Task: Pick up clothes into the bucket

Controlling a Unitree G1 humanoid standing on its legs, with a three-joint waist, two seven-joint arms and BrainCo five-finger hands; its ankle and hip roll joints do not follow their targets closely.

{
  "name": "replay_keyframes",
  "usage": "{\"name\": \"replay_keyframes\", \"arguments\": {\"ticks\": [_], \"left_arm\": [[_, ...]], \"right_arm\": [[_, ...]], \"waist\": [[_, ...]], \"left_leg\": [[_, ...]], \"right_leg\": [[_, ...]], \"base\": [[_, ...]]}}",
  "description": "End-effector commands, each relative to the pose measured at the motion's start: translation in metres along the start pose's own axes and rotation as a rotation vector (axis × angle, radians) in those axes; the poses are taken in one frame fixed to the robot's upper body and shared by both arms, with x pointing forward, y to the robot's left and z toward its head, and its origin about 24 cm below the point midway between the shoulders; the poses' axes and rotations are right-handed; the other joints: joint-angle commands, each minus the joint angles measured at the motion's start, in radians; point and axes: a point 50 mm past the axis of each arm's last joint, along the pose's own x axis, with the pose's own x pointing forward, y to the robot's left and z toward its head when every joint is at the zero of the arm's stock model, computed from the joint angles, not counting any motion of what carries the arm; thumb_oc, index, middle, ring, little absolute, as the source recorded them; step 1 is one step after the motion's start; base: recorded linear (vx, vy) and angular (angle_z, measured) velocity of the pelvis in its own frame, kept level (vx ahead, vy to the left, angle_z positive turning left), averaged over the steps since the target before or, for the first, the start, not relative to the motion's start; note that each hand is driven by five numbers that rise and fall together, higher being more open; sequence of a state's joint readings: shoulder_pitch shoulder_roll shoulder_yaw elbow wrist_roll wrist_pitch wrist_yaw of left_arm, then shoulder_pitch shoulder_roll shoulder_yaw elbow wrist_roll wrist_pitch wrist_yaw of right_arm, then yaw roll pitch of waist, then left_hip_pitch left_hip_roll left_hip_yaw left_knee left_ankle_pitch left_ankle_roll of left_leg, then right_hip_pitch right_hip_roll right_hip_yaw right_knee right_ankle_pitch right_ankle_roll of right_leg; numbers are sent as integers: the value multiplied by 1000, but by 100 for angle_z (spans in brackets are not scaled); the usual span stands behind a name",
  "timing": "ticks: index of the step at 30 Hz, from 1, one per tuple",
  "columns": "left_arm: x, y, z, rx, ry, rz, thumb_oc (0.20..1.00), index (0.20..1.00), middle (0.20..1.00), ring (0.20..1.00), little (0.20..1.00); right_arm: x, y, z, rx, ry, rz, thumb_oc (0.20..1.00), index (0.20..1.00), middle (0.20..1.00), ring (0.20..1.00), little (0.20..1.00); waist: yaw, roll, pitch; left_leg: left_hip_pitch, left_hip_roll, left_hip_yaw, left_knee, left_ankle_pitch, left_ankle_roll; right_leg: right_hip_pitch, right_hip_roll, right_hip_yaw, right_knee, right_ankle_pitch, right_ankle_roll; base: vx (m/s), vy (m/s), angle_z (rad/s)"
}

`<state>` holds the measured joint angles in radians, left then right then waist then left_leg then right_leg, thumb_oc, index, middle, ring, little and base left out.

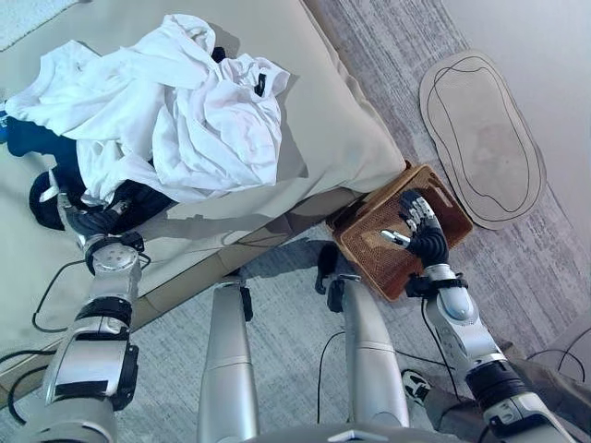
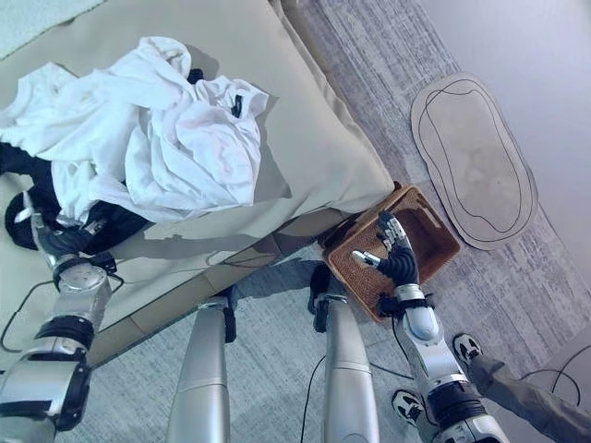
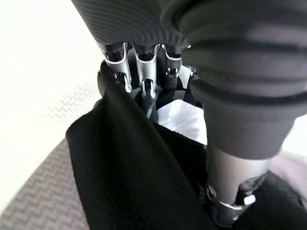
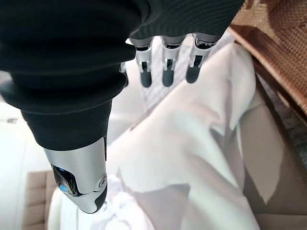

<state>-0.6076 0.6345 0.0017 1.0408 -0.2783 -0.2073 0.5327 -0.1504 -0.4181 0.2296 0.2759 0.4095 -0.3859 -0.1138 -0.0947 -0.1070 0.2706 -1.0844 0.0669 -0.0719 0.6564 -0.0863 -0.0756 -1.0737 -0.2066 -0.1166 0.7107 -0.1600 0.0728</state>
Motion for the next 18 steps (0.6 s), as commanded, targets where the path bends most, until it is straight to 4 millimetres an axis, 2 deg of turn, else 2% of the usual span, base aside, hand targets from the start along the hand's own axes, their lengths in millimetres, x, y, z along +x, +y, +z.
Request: {"name": "replay_keyframes", "arguments": {"ticks": [1, 9, 15, 18], "left_arm": [[-9, -2, -32, 97, 122, -107, 200, 200, 200, 200, 200], [-15, -5, -46, 115, 174, -150, 200, 200, 200, 200, 200], [-29, -10, -66, 86, 238, -169, 200, 200, 200, 200, 200], [-41, -20, -73, 63, 249, -199, 200, 200, 200, 200, 200]], "right_arm": [[0, -4, 18, 10, -80, 22, 1000, 1000, 1000, 1000, 1000], [-1, -5, 17, 16, -73, 26, 1000, 1000, 1000, 1000, 1000], [-4, -6, 11, 9, -48, 20, 1000, 1000, 1000, 1000, 1000], [-6, -7, 8, -4, -34, 13, 1000, 1000, 1000, 1000, 1000]], "waist": [[-34, 43, -25], [-38, 47, -41], [-37, 52, -48], [-34, 55, -51]], "left_leg": [[-41, 28, -11, 44, -32, 30], [-25, 32, -2, 31, -29, 29], [35, 35, 7, -30, -11, 25], [90, 34, 15, -86, 7, 19]], "right_leg": [[44, -71, 37, -54, 65, 85], [59, -73, 38, -74, 71, 85], [111, -69, 34, -132, 91, 93], [162, -71, 31, -187, 108, 97]], "base": [[16, 44, 0], [8, 3, -2], [12, -4, -2], [24, -15, -4]]}}
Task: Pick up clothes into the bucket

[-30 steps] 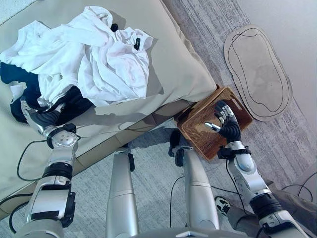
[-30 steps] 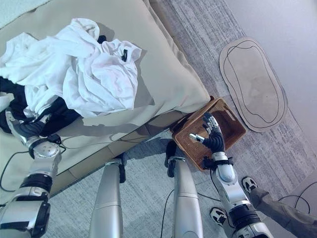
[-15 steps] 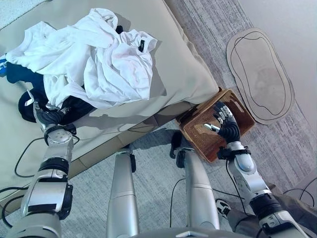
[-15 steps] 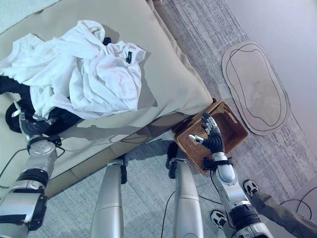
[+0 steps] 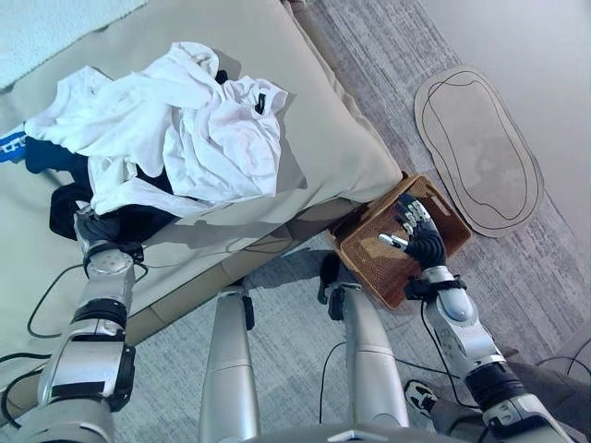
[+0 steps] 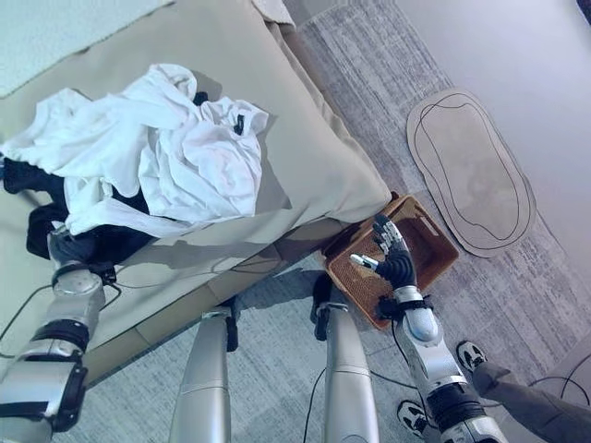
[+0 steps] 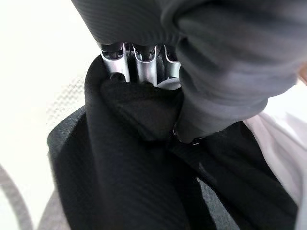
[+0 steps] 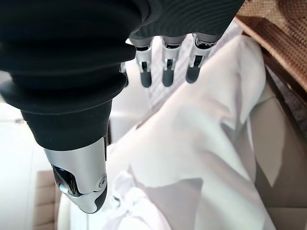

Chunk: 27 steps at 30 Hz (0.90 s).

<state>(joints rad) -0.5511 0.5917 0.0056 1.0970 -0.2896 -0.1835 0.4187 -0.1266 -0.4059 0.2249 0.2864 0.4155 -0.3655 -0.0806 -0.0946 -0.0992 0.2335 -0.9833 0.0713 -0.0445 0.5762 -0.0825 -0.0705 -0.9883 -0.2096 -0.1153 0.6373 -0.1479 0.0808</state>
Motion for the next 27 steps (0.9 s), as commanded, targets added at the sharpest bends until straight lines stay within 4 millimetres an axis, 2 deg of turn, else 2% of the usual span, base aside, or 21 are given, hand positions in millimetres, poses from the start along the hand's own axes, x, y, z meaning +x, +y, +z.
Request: {"name": "replay_keyframes", "arguments": {"ticks": [1, 2, 4, 5, 8, 11, 12, 15, 17, 20, 21, 22, 27], "left_arm": [[-21, -22, -38, -1, 112, -89, 200, 200, 200, 200, 200], [-24, -24, -41, -6, 112, -95, 200, 200, 200, 200, 200], [-34, -41, -35, -52, 52, -148, 200, 200, 200, 200, 200], [-38, -45, -35, -62, 32, -164, 200, 200, 200, 200, 200], [-57, -62, -24, -117, -84, -258, 200, 200, 200, 200, 200], [-69, -67, -17, -158, -149, -320, 200, 200, 200, 200, 200], [-80, -71, -5, -195, -221, -390, 200, 200, 200, 200, 200], [-88, -70, 1, -209, -277, -444, 200, 200, 200, 200, 200], [-100, -72, 18, -237, -379, -528, 200, 200, 200, 200, 200], [-110, -70, 36, -280, -463, -601, 200, 200, 200, 200, 200], [-110, -70, 36, -279, -463, -601, 200, 200, 200, 200, 200], [-116, -70, 49, -318, -515, -646, 200, 200, 200, 200, 200], [-124, -71, 68, -449, -550, -715, 200, 200, 200, 200, 200]], "right_arm": [[-1, -7, 17, -20, -80, -3, 1000, 1000, 1000, 1000, 1000], [-1, -8, 15, -27, -73, -6, 1000, 1000, 1000, 1000, 1000], [-3, -10, 12, -43, -60, -17, 1000, 1000, 1000, 1000, 1000], [-3, -10, 12, -48, -57, -19, 1000, 1000, 1000, 1000, 1000], [-7, -14, 7, -66, -36, -39, 1000, 1000, 1000, 1000, 1000], [-10, -16, 3, -77, -15, -47, 1000, 1000, 1000, 1000, 1000], [-13, -20, -1, -91, 8, -52, 1000, 1000, 1000, 1000, 1000], [-18, -23, -6, -102, 33, -52, 1000, 1000, 1000, 1000, 1000], [-25, -26, -16, -111, 83, -51, 1000, 1000, 1000, 1000, 1000], [-34, -28, -26, -107, 134, -51, 1000, 1000, 1000, 1000, 1000], [-34, -28, -26, -106, 133, -51, 1000, 1000, 1000, 1000, 1000], [-38, -27, -32, -106, 161, -46, 1000, 1000, 1000, 1000, 1000], [-46, -22, -43, -86, 217, -19, 1000, 1000, 1000, 1000, 1000]], "waist": [[-31, 51, -14], [-30, 53, -14], [-22, 58, -9], [-20, 59, -7], [-3, 65, -5], [6, 70, -5], [14, 75, -9], [21, 77, -13], [27, 80, -27], [32, 81, -43], [31, 80, -45], [34, 81, -53], [33, 82, -82]], "left_leg": [[14, 29, -13, -34, 13, 10], [39, 30, -11, -59, 23, 7], [101, 24, -13, -115, 43, 4], [114, 17, -9, -145, 84, 8], [215, 15, -9, -231, 110, 3], [283, 15, -12, -278, 122, 2], [338, 13, -14, -318, 132, 1], [390, 15, -16, -352, 141, -3], [461, 15, -16, -402, 151, -9], [520, 18, -11, -437, 156, -13], [519, 16, -12, -440, 160, -12], [557, 21, -9, -459, 159, -15], [619, 28, 0, -481, 157, -15]], "right_leg": [[97, -68, 27, -134, 104, 90], [123, -70, 22, -160, 112, 92], [186, -71, 12, -210, 129, 95], [201, -75, 4, -242, 163, 89], [305, -77, -14, -314, 183, 96], [380, -77, -24, -362, 195, 100], [442, -78, -37, -401, 202, 102], [500, -76, -51, -439, 209, 104], [579, -69, -67, -492, 218, 109], [647, -64, -83, -541, 227, 113], [646, -65, -84, -543, 230, 113], [688, -59, -88, -567, 233, 115], [749, -57, -92, -610, 241, 115]], "base": [[32, -34, -3], [28, -38, 0], [-6, -32, 4], [-39, -22, 8], [30, -40, 11], [67, -48, 5], [62, -48, 9], [73, -56, 9], [91, -54, 9], [76, -40, 6], [81, -52, -3], [78, -38, -4], [86, -36, -2]]}}
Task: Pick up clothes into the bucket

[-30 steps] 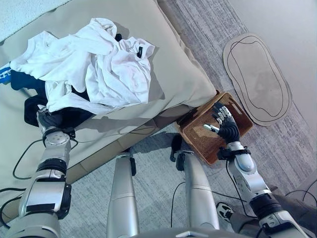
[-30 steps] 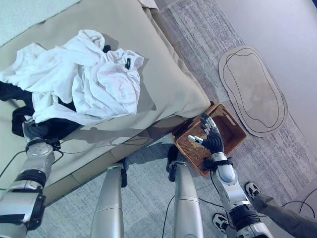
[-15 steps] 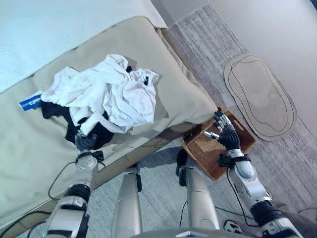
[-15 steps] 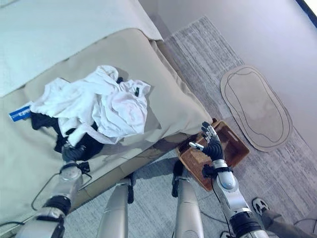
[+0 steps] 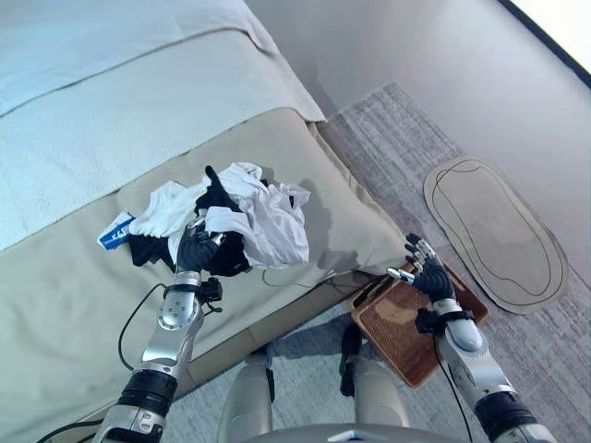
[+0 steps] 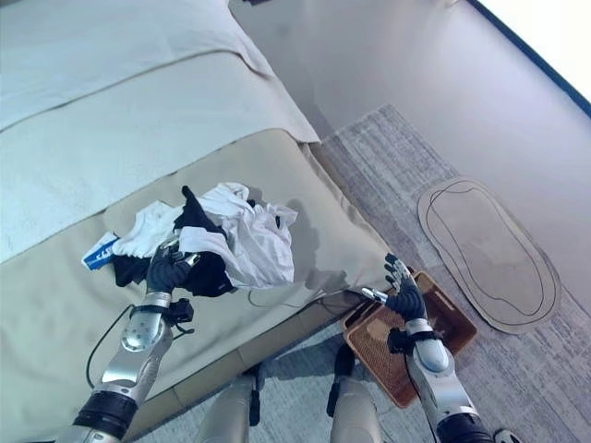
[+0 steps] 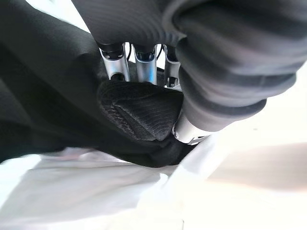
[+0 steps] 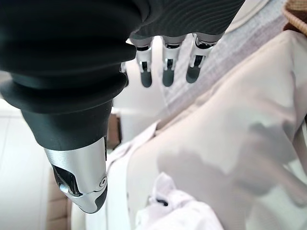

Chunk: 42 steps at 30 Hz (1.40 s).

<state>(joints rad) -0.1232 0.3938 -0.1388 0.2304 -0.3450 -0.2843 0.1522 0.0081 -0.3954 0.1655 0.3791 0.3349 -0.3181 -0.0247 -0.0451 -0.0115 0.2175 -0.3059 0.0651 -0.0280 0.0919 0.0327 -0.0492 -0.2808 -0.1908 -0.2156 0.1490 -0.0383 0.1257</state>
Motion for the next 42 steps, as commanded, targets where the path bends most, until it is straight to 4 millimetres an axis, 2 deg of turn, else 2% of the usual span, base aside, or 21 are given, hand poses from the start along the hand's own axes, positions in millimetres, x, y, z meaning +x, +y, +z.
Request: {"name": "replay_keyframes", "arguments": {"ticks": [1, 2, 5, 6, 10, 17, 20, 21, 26, 31, 32, 35, 36, 37, 38, 42], "left_arm": [[13, -6, 46, -95, -233, -62, 200, 200, 200, 200, 200], [15, -10, 58, -111, -278, -85, 200, 200, 200, 200, 200], [15, -11, 61, -116, -292, -94, 200, 200, 200, 200, 200], [17, -12, 71, -114, -332, -109, 200, 200, 200, 200, 200], [24, -20, 91, -115, -406, -150, 200, 200, 200, 200, 200], [34, -29, 112, -121, -477, -182, 200, 200, 200, 200, 200], [41, -30, 123, -100, -509, -175, 200, 200, 200, 200, 200], [49, -28, 127, -96, -514, -149, 200, 200, 200, 200, 200], [60, -21, 133, -16, -523, -83, 200, 200, 200, 200, 200], [65, -10, 120, 82, -468, -3, 200, 200, 200, 200, 200], [64, -4, 104, 122, -404, 36, 200, 200, 200, 200, 200], [61, 8, 75, 194, -287, 96, 200, 200, 200, 200, 200], [61, 8, 75, 194, -287, 96, 200, 200, 200, 200, 200], [56, 17, 53, 219, -198, 139, 200, 200, 200, 200, 200], [53, 21, 41, 234, -149, 159, 200, 200, 200, 200, 200], [44, 36, 12, 302, -31, 222, 200, 200, 200, 200, 200]], "right_arm": [[-5, 1, 1, -8, -18, 22, 1000, 1000, 1000, 1000, 1000], [-7, 3, -1, -3, -12, 37, 1000, 1000, 1000, 1000, 1000], [-8, 4, -2, -4, -7, 41, 1000, 1000, 1000, 1000, 1000], [-10, 7, -4, -8, 2, 58, 1000, 1000, 1000, 1000, 1000], [-11, 13, -5, -47, 11, 108, 1000, 1000, 1000, 1000, 1000], [-11, 21, -7, -56, 26, 144, 1000, 1000, 1000, 1000, 1000], [-11, 25, -9, -53, 36, 164, 1000, 1000, 1000, 1000, 1000], [-12, 28, -10, -51, 45, 178, 1000, 1000, 1000, 1000, 1000], [-16, 29, -15, -49, 68, 189, 1000, 1000, 1000, 1000, 1000], [-24, 30, -22, -45, 99, 195, 1000, 1000, 1000, 1000, 1000], [-26, 30, -24, -40, 108, 193, 1000, 1000, 1000, 1000, 1000], [-29, 29, -27, -34, 122, 185, 1000, 1000, 1000, 1000, 1000], [-30, 29, -27, -34, 123, 185, 1000, 1000, 1000, 1000, 1000], [-31, 28, -29, -27, 128, 176, 1000, 1000, 1000, 1000, 1000], [-32, 28, -29, -24, 131, 174, 1000, 1000, 1000, 1000, 1000], [-33, 27, -29, -18, 127, 169, 1000, 1000, 1000, 1000, 1000]], "waist": [[-17, -6, -70], [-17, -4, -81], [-17, -3, -84], [-17, -4, -98], [-16, -2, -122], [-17, 4, -155], [-16, 5, -166], [-18, 7, -175], [-24, 9, -187], [-31, 7, -195], [-36, 5, -196], [-44, -1, -195], [-44, -1, -195], [-48, -6, -193], [-51, -9, -190], [-60, -20, -177]], "left_leg": [[-48, 37, -15, 3, 39, -36], [-26, 41, -12, -2, 34, -36], [-11, 42, -9, -6, 32, -37], [11, 46, -5, -11, 26, -37], [81, 48, 6, -40, 20, -39], [153, 48, 21, -76, 13, -38], [182, 44, 29, -84, 7, -36], [196, 43, 33, -90, 5, -37], [216, 41, 40, -103, 3, -36], [227, 41, 46, -110, -1, -35], [228, 40, 51, -110, -2, -34], [226, 40, 57, -109, -5, -33], [227, 39, 57, -109, -6, -33], [223, 39, 62, -109, -5, -32], [219, 38, 65, -107, -5, -32], [204, 39, 70, -102, -4, -31]], "right_leg": [[52, -74, 7, -126, 131, 69], [69, -69, 8, -133, 128, 68], [82, -67, 7, -136, 127, 68], [100, -63, 8, -140, 123, 67], [158, -57, 1, -152, 114, 68], [214, -51, -4, -174, 110, 71], [240, -49, -7, -184, 111, 73], [251, -47, -7, -187, 110, 74], [265, -46, -7, -196, 110, 76], [271, -46, -4, -201, 113, 77], [270, -46, 0, -204, 114, 77], [265, -46, 5, -206, 115, 77], [265, -46, 5, -206, 115, 77], [259, -46, 10, -205, 117, 78], [254, -45, 14, -204, 118, 78], [234, -44, 25, -200, 119, 78]], "base": [[103, -40, -3], [80, -32, -1], [54, -17, -1], [92, -32, 0], [100, -34, -5], [65, -16, -3], [59, -10, -1], [56, -6, -2], [16, 0, 0], [9, 4, -2], [0, 0, 0], [-4, 17, -7], [-8, 16, -6], [-14, 15, -9], [-20, 16, -10], [-30, 11, -9]]}}
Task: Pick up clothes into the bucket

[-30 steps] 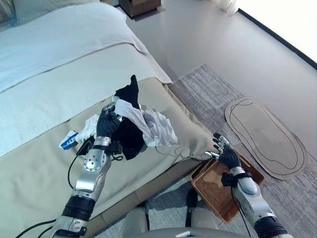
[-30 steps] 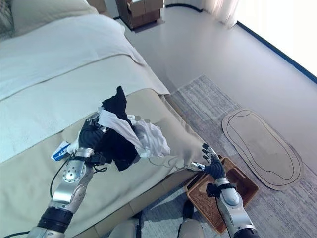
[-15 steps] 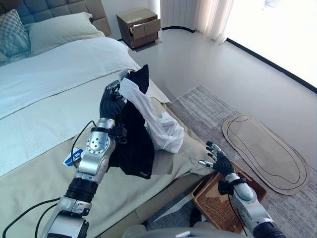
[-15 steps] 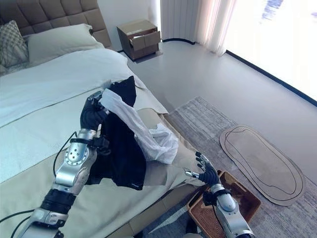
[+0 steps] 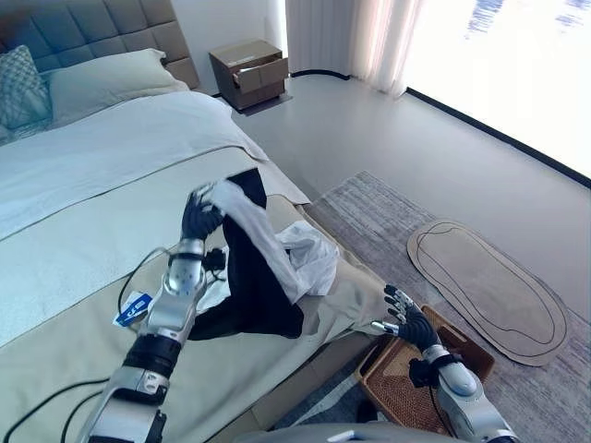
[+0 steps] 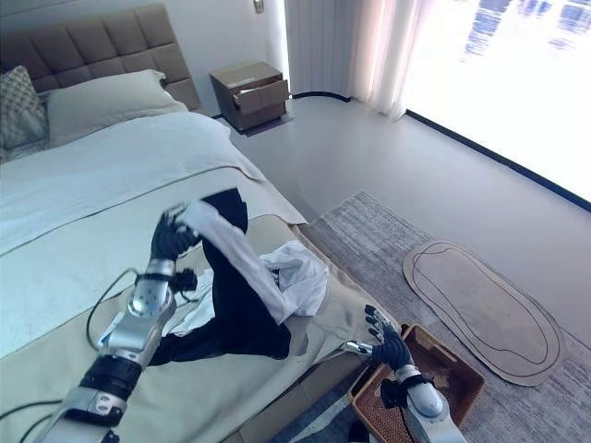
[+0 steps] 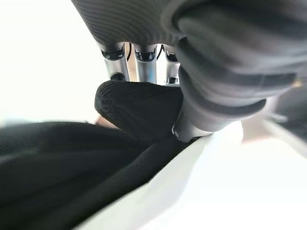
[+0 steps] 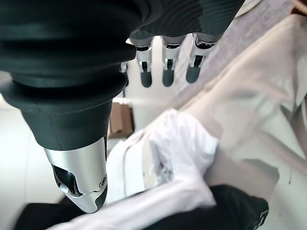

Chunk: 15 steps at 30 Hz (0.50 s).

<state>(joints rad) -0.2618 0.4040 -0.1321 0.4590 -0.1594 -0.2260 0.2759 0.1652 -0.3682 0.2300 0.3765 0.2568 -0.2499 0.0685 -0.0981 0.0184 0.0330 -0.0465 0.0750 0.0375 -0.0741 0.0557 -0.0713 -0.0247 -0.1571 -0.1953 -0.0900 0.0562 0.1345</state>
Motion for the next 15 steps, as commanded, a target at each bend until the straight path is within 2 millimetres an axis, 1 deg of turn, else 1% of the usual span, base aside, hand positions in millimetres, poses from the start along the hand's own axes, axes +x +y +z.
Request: {"name": "replay_keyframes", "arguments": {"ticks": [1, 2, 3, 5, 7, 8, 9, 10, 12, 15], "left_arm": [[19, 27, 20, 54, -100, 119, 476, 476, 476, 476, 476], [17, 30, 15, 54, -82, 126, 689, 689, 689, 689, 689], [15, 31, 13, 47, -75, 133, 1000, 1000, 1000, 1000, 1000], [12, 31, 8, 47, -61, 121, 1000, 1000, 1000, 1000, 1000], [10, 30, 9, 52, -69, 114, 1000, 1000, 1000, 1000, 1000], [7, 29, 11, 34, -93, 108, 881, 881, 881, 881, 881], [7, 29, 11, 34, -93, 108, 391, 391, 391, 391, 391], [3, 30, 13, 19, -113, 98, 200, 200, 200, 200, 200], [0, 28, 11, -15, -110, 97, 200, 200, 200, 200, 200], [-2, 26, 10, -15, -110, 88, 200, 200, 200, 200, 200]], "right_arm": [[7, 2, 22, 8, -116, 7, 1000, 1000, 1000, 1000, 1000], [7, 1, 22, 11, -118, 2, 1000, 1000, 1000, 1000, 1000], [7, 1, 22, 14, -118, -1, 1000, 1000, 1000, 1000, 1000], [6, 2, 19, 14, -107, 1, 1000, 1000, 1000, 1000, 1000], [6, 2, 19, 13, -107, 1, 1000, 1000, 1000, 1000, 1000], [6, 1, 19, 12, -108, -6, 1000, 1000, 1000, 1000, 1000], [6, 1, 19, 12, -108, -6, 1000, 1000, 1000, 1000, 1000], [6, 1, 19, 16, -111, -11, 1000, 1000, 1000, 1000, 1000], [7, 1, 20, 22, -116, -14, 1000, 1000, 1000, 1000, 1000], [7, 1, 20, 26, -118, -13, 1000, 1000, 1000, 1000, 1000]], "waist": [[-8, -52, 14], [-8, -54, 19], [-7, -56, 21], [-5, -59, 26], [-4, -60, 29], [-2, -61, 34], [-2, -61, 33], [0, -62, 36], [4, -62, 40], [5, -63, 41]], "left_leg": [[-61, 29, 5, 66, -27, -8], [-65, 29, 6, 69, -26, -7], [-70, 29, 6, 70, -26, -6], [-77, 30, 4, 76, -27, -4], [-80, 30, 3, 79, -28, -4], [-83, 29, 1, 82, -29, -3], [-84, 29, 1, 83, -29, -3], [-85, 27, 1, 83, -30, -2], [-90, 26, 0, 87, -30, -3], [-93, 25, -1, 90, -32, -1]], "right_leg": [[-30, -77, 8, 40, 26, 68], [-35, -76, 11, 41, 27, 68], [-40, -76, 13, 41, 29, 69], [-43, -77, 15, 43, 28, 69], [-43, -78, 13, 44, 28, 69], [-43, -78, 11, 45, 27, 69], [-43, -79, 11, 45, 26, 69], [-44, -79, 11, 45, 26, 69], [-46, -81, 8, 47, 26, 69], [-50, -81, 11, 49, 26, 69]], "base": [[-46, 8, -20], [-41, 7, -19], [-30, 6, -12], [-1, 3, -3], [0, 0, 0], [0, 0, 0], [0, 0, 0], [0, 0, 0], [0, 0, 0], [0, 0, 0]]}}
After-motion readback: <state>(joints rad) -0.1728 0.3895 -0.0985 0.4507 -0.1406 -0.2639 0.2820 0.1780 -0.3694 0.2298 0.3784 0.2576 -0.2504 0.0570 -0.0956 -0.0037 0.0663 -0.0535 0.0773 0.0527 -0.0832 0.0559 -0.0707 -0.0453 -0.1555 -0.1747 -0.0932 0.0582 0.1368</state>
